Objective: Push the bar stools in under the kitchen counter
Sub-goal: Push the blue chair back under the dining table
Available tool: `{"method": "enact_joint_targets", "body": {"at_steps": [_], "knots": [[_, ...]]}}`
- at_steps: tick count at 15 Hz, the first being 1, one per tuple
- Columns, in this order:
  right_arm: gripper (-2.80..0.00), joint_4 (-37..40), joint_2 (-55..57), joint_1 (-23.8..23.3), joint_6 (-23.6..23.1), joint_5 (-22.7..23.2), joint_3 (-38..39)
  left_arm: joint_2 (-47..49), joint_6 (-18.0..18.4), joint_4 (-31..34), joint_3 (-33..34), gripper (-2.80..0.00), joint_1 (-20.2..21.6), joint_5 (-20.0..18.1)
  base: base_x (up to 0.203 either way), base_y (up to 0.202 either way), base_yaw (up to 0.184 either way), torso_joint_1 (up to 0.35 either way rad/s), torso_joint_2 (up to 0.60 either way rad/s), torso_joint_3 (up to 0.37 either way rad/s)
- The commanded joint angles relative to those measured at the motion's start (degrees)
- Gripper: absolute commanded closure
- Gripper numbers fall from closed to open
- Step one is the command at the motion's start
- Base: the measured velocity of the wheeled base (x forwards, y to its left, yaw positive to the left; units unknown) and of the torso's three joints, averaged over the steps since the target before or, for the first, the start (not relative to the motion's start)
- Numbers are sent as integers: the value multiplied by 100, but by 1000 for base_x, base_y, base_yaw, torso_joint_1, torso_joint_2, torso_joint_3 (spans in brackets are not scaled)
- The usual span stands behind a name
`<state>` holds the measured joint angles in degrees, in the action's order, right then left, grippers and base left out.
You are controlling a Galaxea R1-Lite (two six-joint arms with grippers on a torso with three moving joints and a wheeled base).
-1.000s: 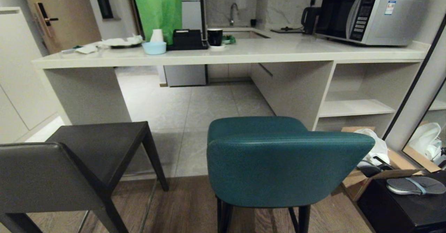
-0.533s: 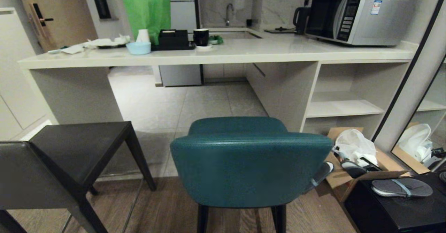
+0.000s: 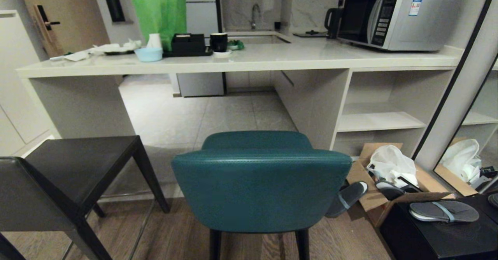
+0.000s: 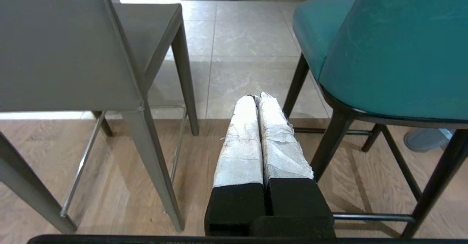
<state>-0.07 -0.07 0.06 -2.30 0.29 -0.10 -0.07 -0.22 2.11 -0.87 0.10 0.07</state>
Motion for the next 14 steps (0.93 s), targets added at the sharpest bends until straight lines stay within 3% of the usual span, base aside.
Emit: {"method": "enact_joint_targets", "body": {"at_steps": [1, 9, 14], "knots": [[0, -1, 7, 3, -7, 6, 1, 7, -4, 4, -1, 0, -1, 1, 68, 2, 5, -17, 2, 12], [0, -1, 7, 3, 2, 6, 1, 7, -4, 0, -1, 0, -1, 1, 188, 0, 3, 2, 1, 4], [0, 11, -1, 5, -185, 143, -18, -1, 112, -9, -1, 0, -10, -18, 24, 0, 0, 1, 1, 0]]}}
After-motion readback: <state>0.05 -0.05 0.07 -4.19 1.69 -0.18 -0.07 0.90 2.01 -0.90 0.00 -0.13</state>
